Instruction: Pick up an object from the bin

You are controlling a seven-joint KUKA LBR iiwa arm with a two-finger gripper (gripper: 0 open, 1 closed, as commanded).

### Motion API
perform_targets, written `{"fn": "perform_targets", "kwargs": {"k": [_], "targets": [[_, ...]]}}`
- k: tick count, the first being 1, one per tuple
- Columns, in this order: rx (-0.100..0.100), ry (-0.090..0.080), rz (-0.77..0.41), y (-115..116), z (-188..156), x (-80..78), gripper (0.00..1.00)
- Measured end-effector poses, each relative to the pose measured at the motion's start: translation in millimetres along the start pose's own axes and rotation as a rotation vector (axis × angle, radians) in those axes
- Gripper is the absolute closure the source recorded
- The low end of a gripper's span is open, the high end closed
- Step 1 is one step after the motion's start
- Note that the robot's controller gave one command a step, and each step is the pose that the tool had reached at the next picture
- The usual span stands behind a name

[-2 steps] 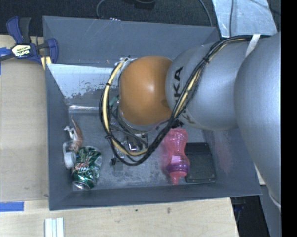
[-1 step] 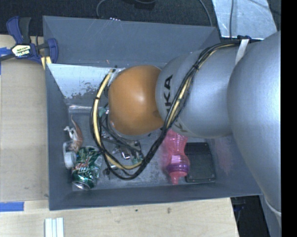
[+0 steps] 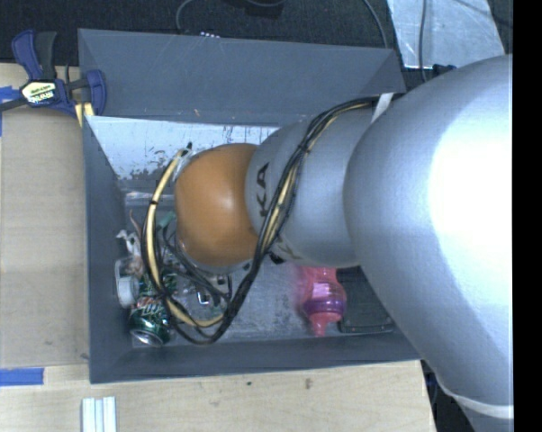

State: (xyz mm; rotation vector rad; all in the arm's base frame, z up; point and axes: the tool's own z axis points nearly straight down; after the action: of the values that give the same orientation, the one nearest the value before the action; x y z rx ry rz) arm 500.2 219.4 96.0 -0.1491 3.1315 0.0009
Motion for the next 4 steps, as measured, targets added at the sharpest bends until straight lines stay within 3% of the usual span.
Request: {"fn": "perform_targets", "kwargs": {"k": [1, 2, 4], "targets": [[-0.004, -0.001, 0.176, 2.6, 4.0, -17.9, 1.0], [-0.004, 0.0, 0.176, 2.6, 4.1, -17.8, 1.0], [-0.003, 0.004, 0.152, -5.8, -67.9, -26.5, 1.0]]}}
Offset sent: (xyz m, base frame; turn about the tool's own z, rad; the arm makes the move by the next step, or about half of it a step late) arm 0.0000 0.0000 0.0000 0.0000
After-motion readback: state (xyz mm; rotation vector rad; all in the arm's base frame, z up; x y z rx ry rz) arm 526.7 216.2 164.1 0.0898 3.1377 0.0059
